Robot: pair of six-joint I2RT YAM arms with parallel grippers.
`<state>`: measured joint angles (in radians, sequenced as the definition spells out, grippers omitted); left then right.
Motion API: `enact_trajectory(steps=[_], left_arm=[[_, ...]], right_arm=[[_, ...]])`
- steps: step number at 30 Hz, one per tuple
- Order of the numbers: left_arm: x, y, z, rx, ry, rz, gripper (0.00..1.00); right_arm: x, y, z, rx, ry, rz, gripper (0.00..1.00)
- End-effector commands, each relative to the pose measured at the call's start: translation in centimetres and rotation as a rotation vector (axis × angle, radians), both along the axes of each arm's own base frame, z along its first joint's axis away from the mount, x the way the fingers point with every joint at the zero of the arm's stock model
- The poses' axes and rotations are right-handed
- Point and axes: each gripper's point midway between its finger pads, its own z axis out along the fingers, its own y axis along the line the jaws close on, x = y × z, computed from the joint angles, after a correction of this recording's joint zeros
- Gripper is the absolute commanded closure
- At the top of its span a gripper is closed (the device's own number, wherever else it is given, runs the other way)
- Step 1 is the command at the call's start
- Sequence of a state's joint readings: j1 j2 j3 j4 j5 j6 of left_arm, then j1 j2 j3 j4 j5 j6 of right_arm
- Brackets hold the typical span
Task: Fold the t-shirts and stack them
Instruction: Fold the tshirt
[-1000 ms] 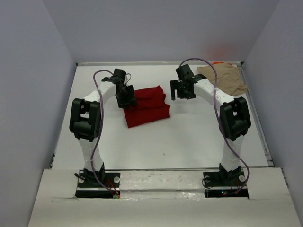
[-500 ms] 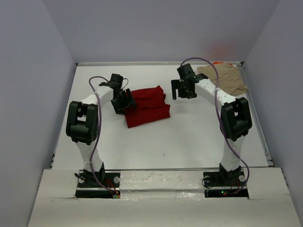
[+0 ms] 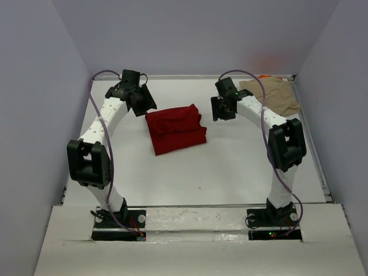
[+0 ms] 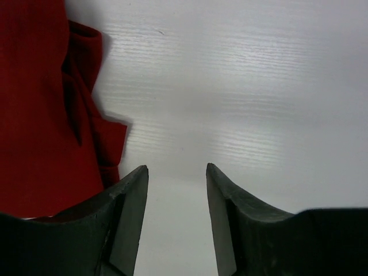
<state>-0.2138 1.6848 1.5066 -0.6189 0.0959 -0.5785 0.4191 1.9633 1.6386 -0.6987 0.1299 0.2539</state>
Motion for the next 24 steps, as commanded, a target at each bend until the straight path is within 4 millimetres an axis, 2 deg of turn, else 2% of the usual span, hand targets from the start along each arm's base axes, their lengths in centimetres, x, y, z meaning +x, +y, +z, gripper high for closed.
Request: enact_trajectory(steps=[1, 2, 3, 5, 10, 16, 20, 22, 24], left_arm=[[0.8, -3.4, 2.7, -0.138, -0.086, -0.153, 0.65], [0.9, -3.9, 2.3, -0.162, -0.083, -0.172, 0.72], [0.9, -4.7, 1.0, -0.195, -0.060, -0.194, 0.87], [0.9, -5.4, -0.8, -0.229, -0.022, -0.213, 1.00], [0.5, -7.2, -5.1, -0.323, 0.070, -0.265, 1.00], [0.0, -7.1, -7.8, -0.317, 0.126, -0.264, 1.00], [-1.0, -6.1, -10.2, -0.279, 0.201, -0.225, 1.00], [-1.3, -5.1, -11.7, -0.256, 0.240, -0.190, 1.00], [-2.4, -3.7, -13.9, -0.241, 0.315, -0.140, 1.00]], right_arm=[[0.5, 0.2, 1.8, 0.025, -0.047, 0.017, 0.59], [0.5, 0.2, 1.8, 0.025, -0.047, 0.017, 0.68], [0.5, 0.1, 1.9, 0.022, -0.050, 0.014, 0.88], [0.5, 0.1, 2.0, 0.024, -0.053, 0.011, 1.00], [0.5, 0.4, 2.2, 0.038, -0.054, 0.017, 1.00], [0.8, 0.4, 2.8, 0.039, -0.066, 0.020, 1.00], [1.2, 0.0, 3.3, 0.032, -0.077, 0.015, 1.00], [1.3, -0.1, 3.6, 0.030, -0.082, 0.013, 1.00], [1.2, -0.1, 3.9, 0.034, -0.084, 0.013, 1.00]])
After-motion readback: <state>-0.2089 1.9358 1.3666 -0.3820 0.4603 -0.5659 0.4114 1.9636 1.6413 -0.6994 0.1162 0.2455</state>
